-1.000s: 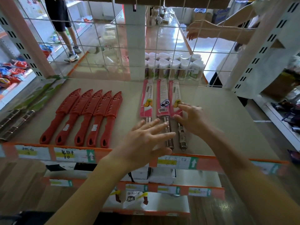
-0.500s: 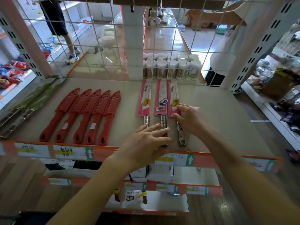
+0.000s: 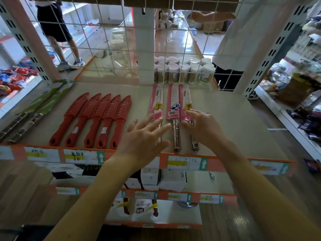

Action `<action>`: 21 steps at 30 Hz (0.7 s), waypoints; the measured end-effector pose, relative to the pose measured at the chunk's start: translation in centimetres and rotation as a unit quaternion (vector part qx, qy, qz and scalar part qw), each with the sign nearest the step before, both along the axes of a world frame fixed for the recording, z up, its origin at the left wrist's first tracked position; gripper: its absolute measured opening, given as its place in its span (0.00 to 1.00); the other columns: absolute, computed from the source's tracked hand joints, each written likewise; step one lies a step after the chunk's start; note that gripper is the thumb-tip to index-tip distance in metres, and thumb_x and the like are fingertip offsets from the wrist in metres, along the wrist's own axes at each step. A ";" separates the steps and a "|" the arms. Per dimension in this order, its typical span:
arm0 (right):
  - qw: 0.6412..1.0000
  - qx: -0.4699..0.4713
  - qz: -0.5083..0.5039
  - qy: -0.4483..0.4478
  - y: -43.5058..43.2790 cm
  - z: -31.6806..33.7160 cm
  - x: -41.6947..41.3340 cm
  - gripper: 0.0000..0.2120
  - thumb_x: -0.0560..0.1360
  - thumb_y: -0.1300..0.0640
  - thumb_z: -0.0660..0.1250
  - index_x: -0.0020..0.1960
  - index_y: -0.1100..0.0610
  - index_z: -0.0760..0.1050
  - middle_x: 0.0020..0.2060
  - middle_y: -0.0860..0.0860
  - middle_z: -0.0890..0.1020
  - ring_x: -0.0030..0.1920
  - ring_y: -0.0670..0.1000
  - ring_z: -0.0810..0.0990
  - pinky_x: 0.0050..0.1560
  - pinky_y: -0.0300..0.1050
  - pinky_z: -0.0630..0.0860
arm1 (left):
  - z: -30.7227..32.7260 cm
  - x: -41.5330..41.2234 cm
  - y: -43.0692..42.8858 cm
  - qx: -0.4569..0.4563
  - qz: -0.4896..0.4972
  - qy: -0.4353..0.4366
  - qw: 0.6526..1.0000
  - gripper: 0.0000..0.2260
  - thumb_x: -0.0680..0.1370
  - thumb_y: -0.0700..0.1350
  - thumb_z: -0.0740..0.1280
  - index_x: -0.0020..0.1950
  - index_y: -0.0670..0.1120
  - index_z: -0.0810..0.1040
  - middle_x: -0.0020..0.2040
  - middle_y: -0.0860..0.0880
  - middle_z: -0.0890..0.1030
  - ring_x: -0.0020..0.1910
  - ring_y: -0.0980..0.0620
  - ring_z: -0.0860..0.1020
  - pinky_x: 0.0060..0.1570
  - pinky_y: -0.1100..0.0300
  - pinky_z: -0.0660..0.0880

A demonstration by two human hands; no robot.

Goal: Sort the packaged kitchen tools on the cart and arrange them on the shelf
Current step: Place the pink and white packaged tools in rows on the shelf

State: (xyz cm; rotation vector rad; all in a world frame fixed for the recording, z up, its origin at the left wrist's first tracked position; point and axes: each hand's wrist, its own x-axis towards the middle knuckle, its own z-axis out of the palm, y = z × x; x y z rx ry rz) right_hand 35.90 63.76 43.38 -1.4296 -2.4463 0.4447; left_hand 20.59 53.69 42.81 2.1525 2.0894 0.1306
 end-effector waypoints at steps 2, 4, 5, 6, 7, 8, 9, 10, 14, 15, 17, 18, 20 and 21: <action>1.000 0.002 0.010 0.010 -0.8 0.0 -0.9 0.15 0.77 0.54 0.62 0.61 0.58 0.75 0.65 0.52 0.75 0.66 0.54 0.71 0.68 0.47 0.62 | 0.1 -0.9 -0.9 -0.020 0.034 0.001 0.999 0.25 0.79 0.60 0.51 0.74 0.60 0.49 0.77 0.56 0.47 0.76 0.54 0.40 0.73 0.49 0.40; 0.999 0.010 0.025 0.018 -1.8 -0.1 -2.1 0.16 0.77 0.54 0.62 0.62 0.58 0.75 0.65 0.52 0.75 0.66 0.53 0.71 0.67 0.46 0.62 | -0.1 -1.8 -2.2 -0.040 0.057 -0.001 0.998 0.25 0.78 0.61 0.50 0.74 0.62 0.48 0.77 0.57 0.45 0.76 0.54 0.39 0.73 0.50 0.39; 0.999 0.016 0.032 0.022 -2.4 -0.2 -2.7 0.16 0.77 0.54 0.62 0.63 0.59 0.74 0.65 0.53 0.75 0.66 0.53 0.71 0.66 0.44 0.62 | -0.3 -2.2 -2.9 -0.039 0.065 -0.005 0.997 0.25 0.78 0.61 0.50 0.74 0.62 0.48 0.77 0.58 0.44 0.75 0.55 0.39 0.72 0.50 0.38; 0.999 0.016 0.040 0.027 -3.1 -0.2 -3.3 0.17 0.77 0.54 0.62 0.64 0.59 0.73 0.66 0.53 0.74 0.67 0.53 0.70 0.66 0.43 0.61 | -0.6 -2.6 -3.9 -0.033 0.070 -0.007 0.997 0.25 0.78 0.62 0.49 0.74 0.63 0.47 0.77 0.59 0.44 0.75 0.56 0.38 0.72 0.52 0.37; 0.998 0.007 0.048 0.029 -3.9 -0.1 -4.0 0.19 0.77 0.54 0.62 0.66 0.59 0.72 0.67 0.53 0.73 0.68 0.53 0.69 0.67 0.43 0.60 | -0.9 -3.1 -5.1 -0.028 0.074 -0.008 0.997 0.26 0.77 0.65 0.47 0.74 0.63 0.47 0.77 0.59 0.44 0.75 0.57 0.38 0.72 0.53 0.36; 0.998 -0.007 0.055 0.024 -4.8 -0.2 -4.6 0.21 0.78 0.53 0.61 0.68 0.58 0.69 0.69 0.53 0.70 0.70 0.52 0.66 0.68 0.42 0.58 | -1.3 -3.6 -6.4 -0.021 0.076 -0.013 0.997 0.29 0.74 0.68 0.44 0.74 0.63 0.47 0.76 0.59 0.45 0.74 0.58 0.37 0.72 0.53 0.37; 0.998 -0.022 0.063 0.012 -5.8 -0.2 -5.3 0.22 0.78 0.52 0.60 0.70 0.57 0.66 0.71 0.52 0.67 0.72 0.51 0.64 0.70 0.42 0.55 | -1.7 -4.2 -7.9 -0.014 0.075 -0.022 0.997 0.33 0.70 0.71 0.38 0.74 0.63 0.48 0.76 0.59 0.46 0.73 0.60 0.37 0.72 0.54 0.38; 0.997 -0.040 0.072 -0.002 -6.9 -0.4 -6.0 0.23 0.79 0.51 0.59 0.72 0.56 0.64 0.73 0.51 0.65 0.73 0.50 0.62 0.70 0.42 0.53 | -2.2 -4.8 -9.4 -0.012 0.071 -0.031 0.997 0.38 0.65 0.73 0.34 0.74 0.63 0.49 0.76 0.59 0.47 0.72 0.61 0.37 0.72 0.54 0.40; 0.989 -0.092 0.111 -0.018 -12.5 -1.4 -8.8 0.24 0.80 0.49 0.56 0.73 0.54 0.60 0.74 0.49 0.60 0.74 0.49 0.56 0.74 0.44 0.47 | -4.0 -7.8 -14.9 -0.022 0.087 -0.066 0.994 0.40 0.65 0.75 0.33 0.73 0.61 0.50 0.76 0.56 0.52 0.72 0.58 0.41 0.72 0.55 0.44; 0.990 -0.089 0.112 -0.020 -14.0 -1.7 -9.4 0.24 0.80 0.49 0.56 0.74 0.54 0.59 0.75 0.50 0.60 0.75 0.49 0.55 0.74 0.44 0.46 | -4.3 -8.6 -16.2 -0.036 0.103 -0.072 0.991 0.35 0.68 0.74 0.39 0.73 0.62 0.48 0.76 0.57 0.50 0.74 0.57 0.41 0.73 0.54 0.44; 0.993 -0.064 0.098 -0.011 -16.9 -2.6 -10.7 0.24 0.80 0.49 0.57 0.74 0.55 0.59 0.75 0.50 0.58 0.76 0.49 0.52 0.74 0.44 0.44 | -5.0 -10.7 -19.2 -0.064 0.125 -0.076 0.987 0.34 0.69 0.72 0.44 0.73 0.62 0.48 0.75 0.60 0.47 0.76 0.56 0.43 0.75 0.52 0.47; 0.995 -0.042 0.086 0.000 -18.4 -3.0 -11.3 0.24 0.80 0.50 0.57 0.73 0.55 0.60 0.75 0.51 0.58 0.76 0.50 0.52 0.74 0.45 0.43 | -5.4 -11.8 -20.7 -0.060 0.127 -0.079 0.987 0.36 0.67 0.72 0.43 0.74 0.61 0.50 0.75 0.60 0.47 0.76 0.55 0.45 0.75 0.52 0.49; 0.998 -0.004 0.062 0.033 -21.5 -3.6 -12.3 0.23 0.79 0.52 0.59 0.73 0.57 0.62 0.74 0.52 0.60 0.76 0.51 0.52 0.74 0.46 0.42 | -6.1 -13.9 -23.7 -0.044 0.126 -0.087 0.987 0.34 0.70 0.70 0.46 0.74 0.60 0.53 0.76 0.57 0.51 0.76 0.54 0.48 0.74 0.52 0.52; 0.998 -0.005 0.053 0.043 -23.0 -3.9 -12.9 0.23 0.79 0.53 0.59 0.73 0.57 0.62 0.74 0.52 0.60 0.76 0.51 0.52 0.74 0.47 0.43 | -6.5 -14.8 -25.2 -0.040 0.124 -0.090 0.987 0.30 0.74 0.68 0.50 0.74 0.59 0.54 0.76 0.56 0.52 0.76 0.54 0.48 0.74 0.52 0.53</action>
